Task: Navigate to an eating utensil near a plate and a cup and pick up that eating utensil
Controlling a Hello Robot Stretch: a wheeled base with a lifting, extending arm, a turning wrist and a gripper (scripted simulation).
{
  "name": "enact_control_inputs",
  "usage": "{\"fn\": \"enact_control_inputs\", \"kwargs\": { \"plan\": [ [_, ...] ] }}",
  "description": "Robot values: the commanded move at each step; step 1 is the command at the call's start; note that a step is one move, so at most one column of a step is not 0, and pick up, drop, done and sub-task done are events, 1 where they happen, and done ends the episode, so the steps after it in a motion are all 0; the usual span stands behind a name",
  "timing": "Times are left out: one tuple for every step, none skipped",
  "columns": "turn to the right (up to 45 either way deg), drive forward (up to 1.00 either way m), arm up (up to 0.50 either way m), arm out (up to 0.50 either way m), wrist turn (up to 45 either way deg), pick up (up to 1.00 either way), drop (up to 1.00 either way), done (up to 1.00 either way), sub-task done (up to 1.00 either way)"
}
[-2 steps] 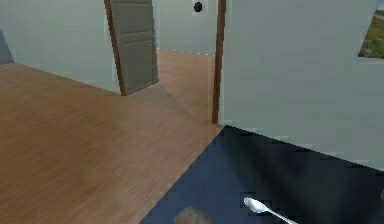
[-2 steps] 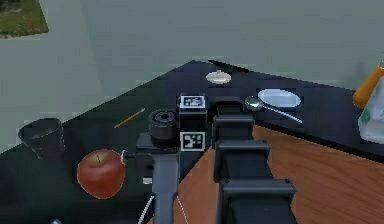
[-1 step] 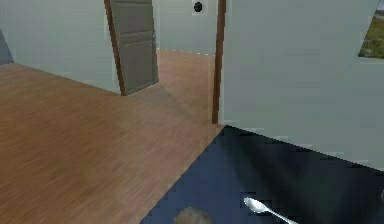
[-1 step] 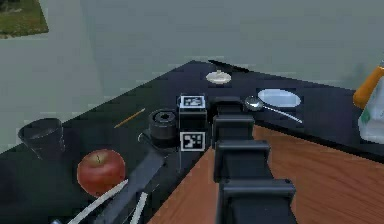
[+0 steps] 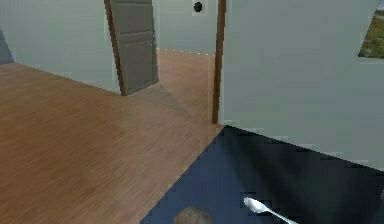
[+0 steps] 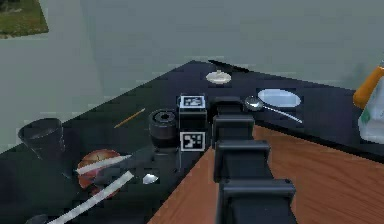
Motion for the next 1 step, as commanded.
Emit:
{"fn": "enact_control_inputs", "kwargs": {
  "plan": [
    [0.0, 0.00, 0.00, 0.00, 45.0, 0.00, 0.00, 0.00, 0.00]
  ]
}}
